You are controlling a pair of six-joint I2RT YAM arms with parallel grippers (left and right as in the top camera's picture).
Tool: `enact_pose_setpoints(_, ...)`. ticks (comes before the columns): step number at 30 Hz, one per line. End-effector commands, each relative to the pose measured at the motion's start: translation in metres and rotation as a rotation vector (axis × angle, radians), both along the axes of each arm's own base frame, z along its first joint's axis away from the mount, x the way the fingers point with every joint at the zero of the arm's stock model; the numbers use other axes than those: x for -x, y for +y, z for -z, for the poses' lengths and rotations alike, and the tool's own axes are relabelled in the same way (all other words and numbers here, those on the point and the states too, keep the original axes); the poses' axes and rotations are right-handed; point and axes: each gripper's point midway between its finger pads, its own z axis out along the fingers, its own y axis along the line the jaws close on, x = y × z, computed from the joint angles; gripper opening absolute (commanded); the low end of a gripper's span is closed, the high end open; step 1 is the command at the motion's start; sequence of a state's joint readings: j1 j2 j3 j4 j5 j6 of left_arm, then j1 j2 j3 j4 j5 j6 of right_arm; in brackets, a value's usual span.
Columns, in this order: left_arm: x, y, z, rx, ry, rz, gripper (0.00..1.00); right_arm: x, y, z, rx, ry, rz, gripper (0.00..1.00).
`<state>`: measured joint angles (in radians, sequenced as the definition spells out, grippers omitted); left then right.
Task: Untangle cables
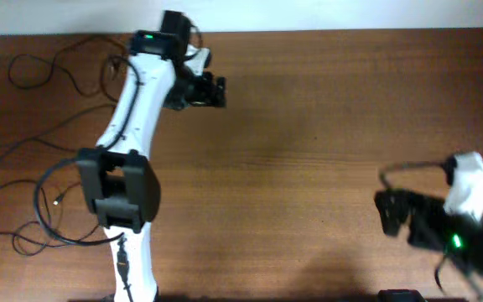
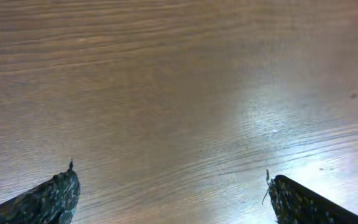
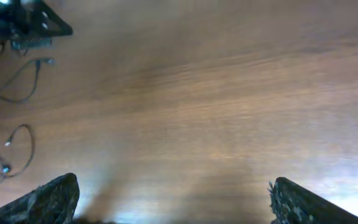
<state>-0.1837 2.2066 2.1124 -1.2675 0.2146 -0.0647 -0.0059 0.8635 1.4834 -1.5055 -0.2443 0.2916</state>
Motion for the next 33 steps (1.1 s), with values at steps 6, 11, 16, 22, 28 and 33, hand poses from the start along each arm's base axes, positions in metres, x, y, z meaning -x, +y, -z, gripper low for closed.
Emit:
enact_pose_setpoints(6, 0.006, -0.027, -0.022, -0.111, -0.089, 0.073, 0.99, 0.06, -0.021, -0.023, 0.088, -0.239, 0.093, 0.99)
enact_pose_setpoints(11, 0.007, -0.03, -0.022, -0.111, -0.089, 0.077, 0.99, 0.069, -0.021, -0.019, 0.088, -0.233, 0.093, 0.99)
enact_pose_setpoints(16, 0.007, -0.03, -0.022, -0.111, -0.089, 0.077, 0.99, 0.068, -0.021, -0.018, 0.088, -0.23, 0.093, 0.99)
enact_pose_setpoints(22, 0.007, -0.029, -0.022, -0.111, -0.089, 0.077, 0.99, 0.069, -0.021, -0.018, 0.088, -0.23, 0.092, 0.99)
enact_pose_setpoints(28, 0.007, -0.029, -0.022, -0.111, -0.089, 0.077, 0.99, 0.069, -0.021, -0.018, 0.088, -0.23, 0.092, 0.99)
enact_pose_setpoints(33, 0.007, -0.029, -0.022, -0.111, -0.089, 0.077, 0.99, 0.069, -0.021, -0.018, 0.088, -0.23, 0.092, 0.98)
